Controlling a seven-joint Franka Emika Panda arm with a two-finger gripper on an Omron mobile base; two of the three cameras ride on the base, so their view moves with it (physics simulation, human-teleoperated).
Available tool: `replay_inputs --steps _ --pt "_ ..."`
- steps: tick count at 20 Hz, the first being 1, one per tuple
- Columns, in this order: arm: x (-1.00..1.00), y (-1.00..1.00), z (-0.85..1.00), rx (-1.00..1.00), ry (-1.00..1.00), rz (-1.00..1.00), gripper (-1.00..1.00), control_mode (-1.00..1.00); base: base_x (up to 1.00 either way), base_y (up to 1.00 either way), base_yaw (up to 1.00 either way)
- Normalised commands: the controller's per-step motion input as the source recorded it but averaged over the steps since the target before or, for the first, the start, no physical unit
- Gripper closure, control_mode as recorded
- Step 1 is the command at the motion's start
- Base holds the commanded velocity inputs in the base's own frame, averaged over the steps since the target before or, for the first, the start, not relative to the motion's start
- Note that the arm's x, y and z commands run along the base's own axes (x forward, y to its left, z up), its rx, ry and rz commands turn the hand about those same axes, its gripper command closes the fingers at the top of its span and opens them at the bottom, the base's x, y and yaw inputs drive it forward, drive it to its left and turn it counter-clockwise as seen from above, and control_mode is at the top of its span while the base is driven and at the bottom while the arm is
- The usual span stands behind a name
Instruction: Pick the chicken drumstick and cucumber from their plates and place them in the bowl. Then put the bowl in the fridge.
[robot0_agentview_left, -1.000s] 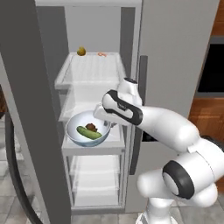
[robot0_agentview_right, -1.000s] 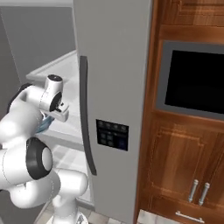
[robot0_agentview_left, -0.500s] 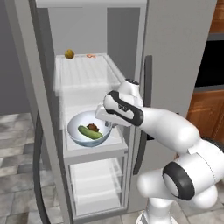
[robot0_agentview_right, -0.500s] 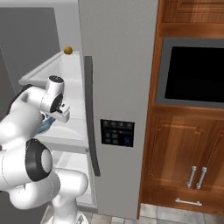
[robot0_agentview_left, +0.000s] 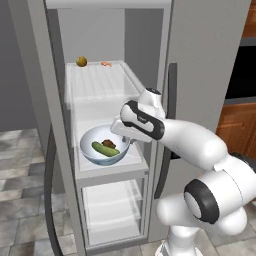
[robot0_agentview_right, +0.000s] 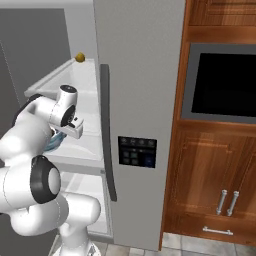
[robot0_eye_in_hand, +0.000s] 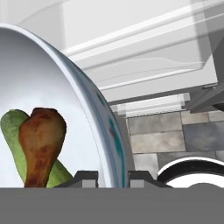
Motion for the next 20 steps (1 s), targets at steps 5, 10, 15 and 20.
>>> replay_inputs --steps 5,10,15,20 --pt "0.00 0.00 0.00 0.00 0.00 0.00 1.00 1.00 -0.07 0.01 0.00" --pt "0.00 0.00 0.00 0.00 0.00 0.00 1.00 1.00 0.00 0.00 0.00" --pt "0.00 0.00 0.00 0.00 0.00 0.00 1.00 1.00 0.00 0.00 0.00" --pt "0.00 0.00 0.00 0.00 0.00 0.00 1.00 -1.00 0.00 0.00 0.00"
